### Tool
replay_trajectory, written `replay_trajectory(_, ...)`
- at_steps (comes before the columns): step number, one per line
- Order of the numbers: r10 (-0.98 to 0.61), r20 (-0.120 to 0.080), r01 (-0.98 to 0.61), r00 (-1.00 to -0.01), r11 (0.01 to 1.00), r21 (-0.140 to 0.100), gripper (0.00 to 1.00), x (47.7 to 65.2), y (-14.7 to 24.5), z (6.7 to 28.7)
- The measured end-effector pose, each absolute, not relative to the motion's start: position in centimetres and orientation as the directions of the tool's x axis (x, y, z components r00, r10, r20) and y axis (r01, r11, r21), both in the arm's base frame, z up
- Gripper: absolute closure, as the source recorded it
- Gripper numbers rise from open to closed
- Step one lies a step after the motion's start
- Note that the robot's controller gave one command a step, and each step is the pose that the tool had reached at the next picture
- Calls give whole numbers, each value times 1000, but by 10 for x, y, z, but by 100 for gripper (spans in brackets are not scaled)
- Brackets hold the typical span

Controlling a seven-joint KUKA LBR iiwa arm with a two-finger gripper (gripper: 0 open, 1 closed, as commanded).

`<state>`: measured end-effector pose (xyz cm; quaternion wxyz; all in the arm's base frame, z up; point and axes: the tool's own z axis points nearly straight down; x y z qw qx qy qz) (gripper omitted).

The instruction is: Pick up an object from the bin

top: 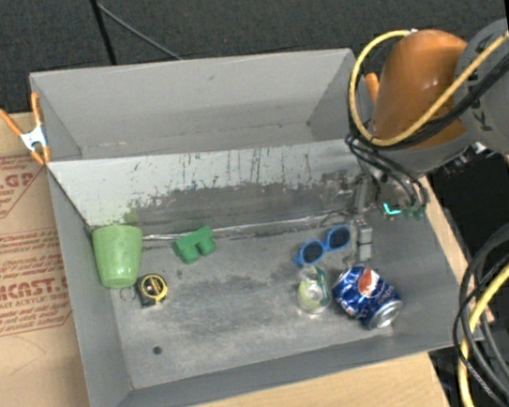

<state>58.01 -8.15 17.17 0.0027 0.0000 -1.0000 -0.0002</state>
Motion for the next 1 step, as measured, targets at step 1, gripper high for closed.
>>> replay_trajectory(1,24,0,24,-1000,1000,2,0,567,-121,80)
